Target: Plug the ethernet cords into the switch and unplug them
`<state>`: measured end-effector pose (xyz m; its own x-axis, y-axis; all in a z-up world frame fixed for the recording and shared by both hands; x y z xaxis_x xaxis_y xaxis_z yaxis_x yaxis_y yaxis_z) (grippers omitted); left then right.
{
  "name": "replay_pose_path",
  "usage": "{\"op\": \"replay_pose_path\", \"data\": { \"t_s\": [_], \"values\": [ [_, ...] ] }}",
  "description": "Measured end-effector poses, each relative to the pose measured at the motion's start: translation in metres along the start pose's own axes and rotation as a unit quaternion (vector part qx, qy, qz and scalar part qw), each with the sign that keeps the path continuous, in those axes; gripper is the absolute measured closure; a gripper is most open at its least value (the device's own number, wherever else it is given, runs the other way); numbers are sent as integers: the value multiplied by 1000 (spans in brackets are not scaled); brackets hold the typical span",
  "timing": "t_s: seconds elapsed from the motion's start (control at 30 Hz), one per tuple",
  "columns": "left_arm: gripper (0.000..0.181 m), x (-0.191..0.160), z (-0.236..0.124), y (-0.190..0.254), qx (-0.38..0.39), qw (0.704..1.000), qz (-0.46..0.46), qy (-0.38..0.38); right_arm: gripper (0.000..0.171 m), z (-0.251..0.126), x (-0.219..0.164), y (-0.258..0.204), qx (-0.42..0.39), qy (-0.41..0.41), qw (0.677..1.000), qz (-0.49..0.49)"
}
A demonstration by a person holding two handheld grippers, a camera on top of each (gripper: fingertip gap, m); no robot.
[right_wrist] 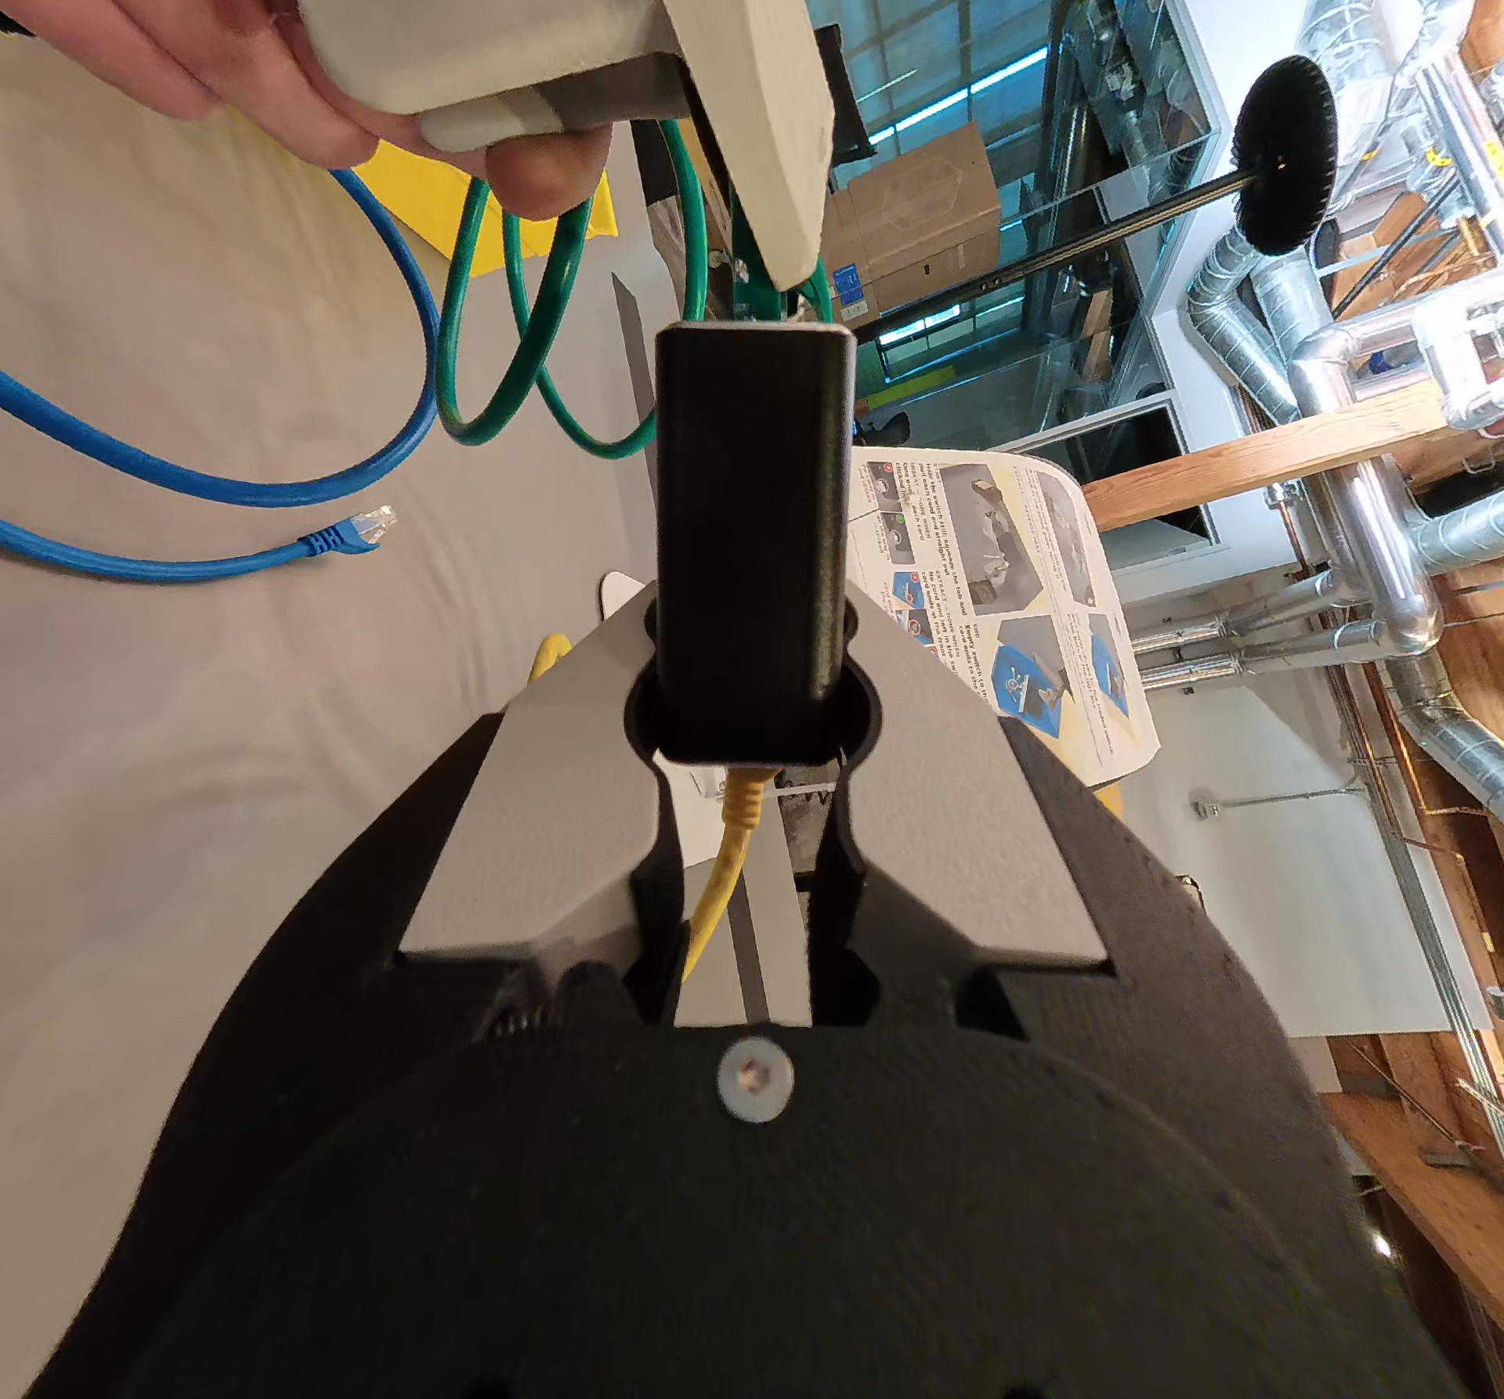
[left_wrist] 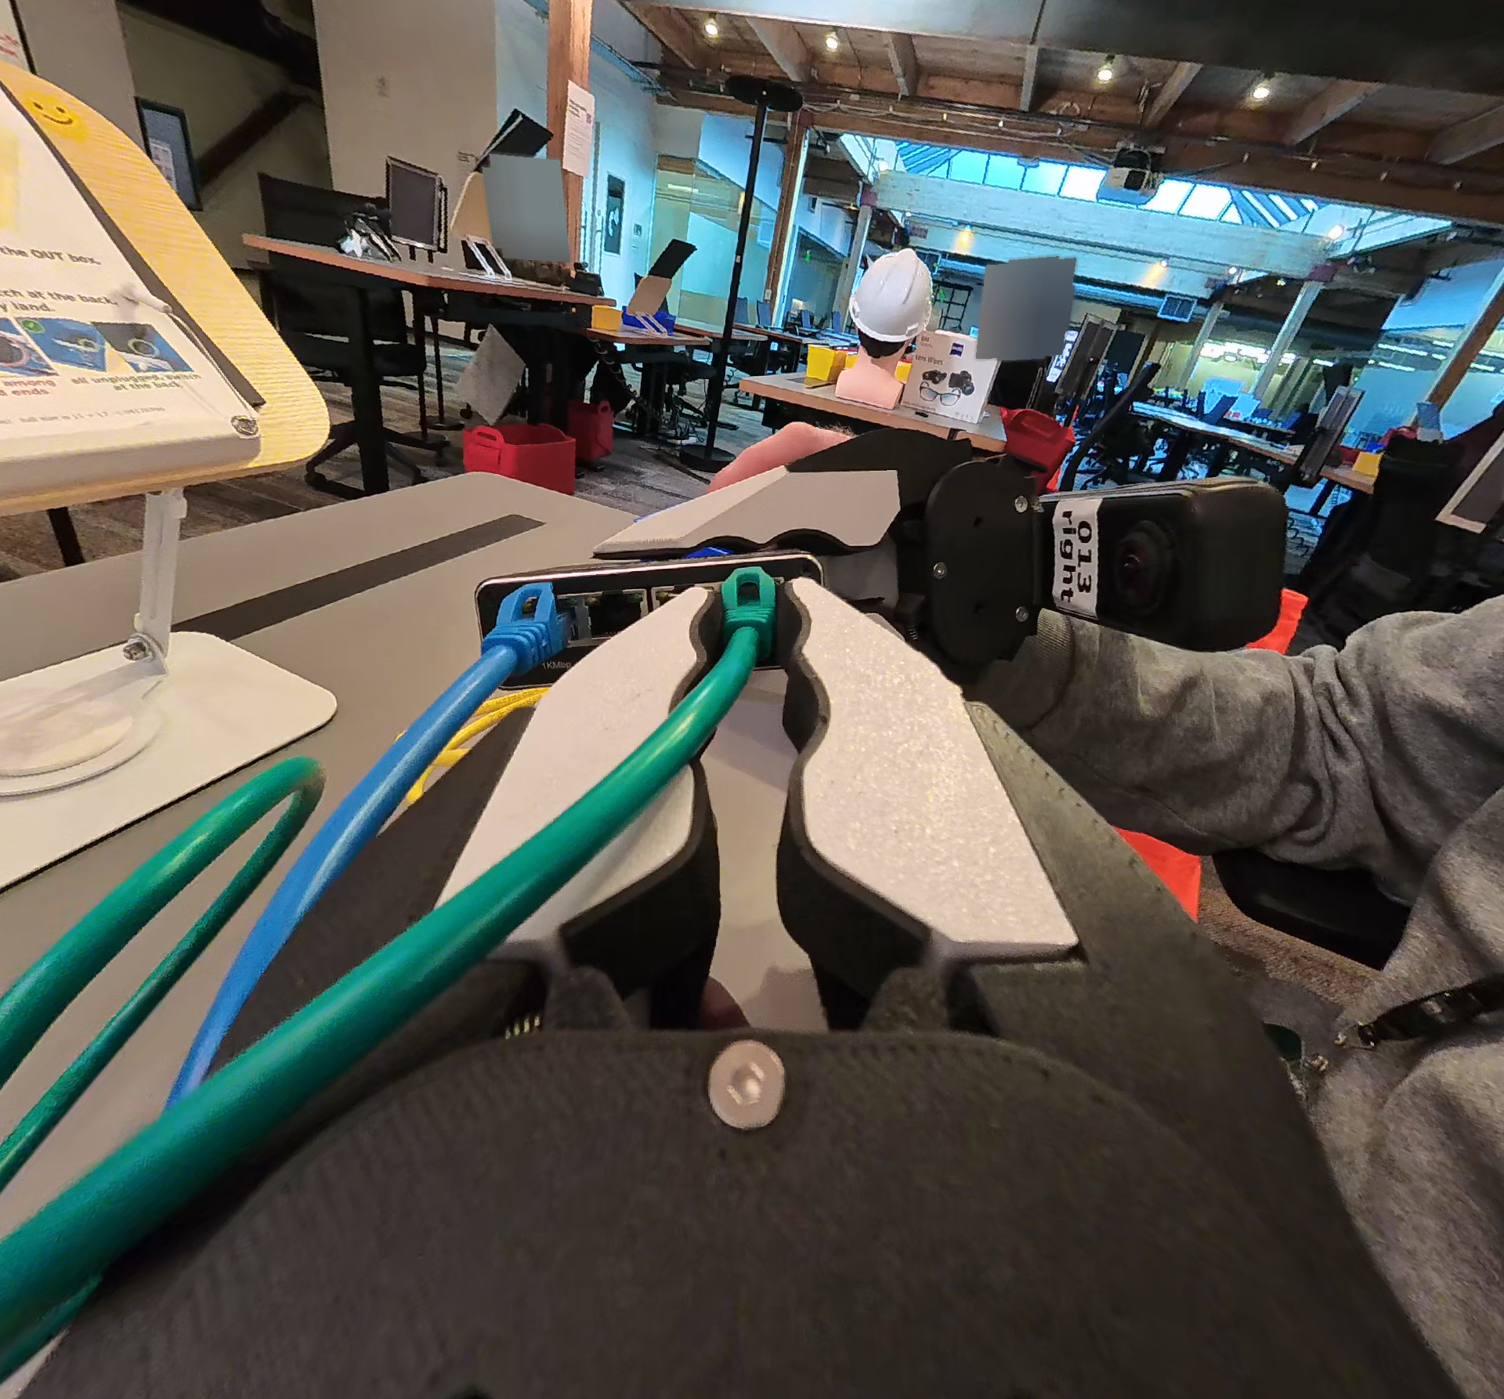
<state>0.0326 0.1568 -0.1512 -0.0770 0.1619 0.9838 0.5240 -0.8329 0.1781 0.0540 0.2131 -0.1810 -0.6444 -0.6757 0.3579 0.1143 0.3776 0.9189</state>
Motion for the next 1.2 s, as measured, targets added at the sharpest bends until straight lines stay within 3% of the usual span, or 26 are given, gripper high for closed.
{"op": "replay_pose_path", "data": {
  "t_s": [0.7,0.83,1.0,1.2],
  "values": [
    [169,4,1,-8,33,999,5,-18,140,8,-1,2,4,-23,1000,11],
    [137,12,2,-9,66,998,10,-12,140,10,-9,9,6,-45,998,34],
    [120,30,3,5,64,998,4,-10,140,3,-28,31,-14,-77,995,67],
    [128,77,-16,37,58,994,81,34,140,-14,-62,73,-49,-122,984,124]
  ]
}}
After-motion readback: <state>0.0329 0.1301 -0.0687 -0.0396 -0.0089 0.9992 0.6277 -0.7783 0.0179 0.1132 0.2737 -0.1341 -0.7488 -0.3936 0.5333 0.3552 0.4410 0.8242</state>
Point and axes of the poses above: each gripper's, where its closed fingertips meet, z out along the fingers, x out of its top, y = z × x across the jaws, the point moved 1 cm from there along -z, back along the fingers, and after that the axes turned 6 degrees about -y, right-handed, at the moved point
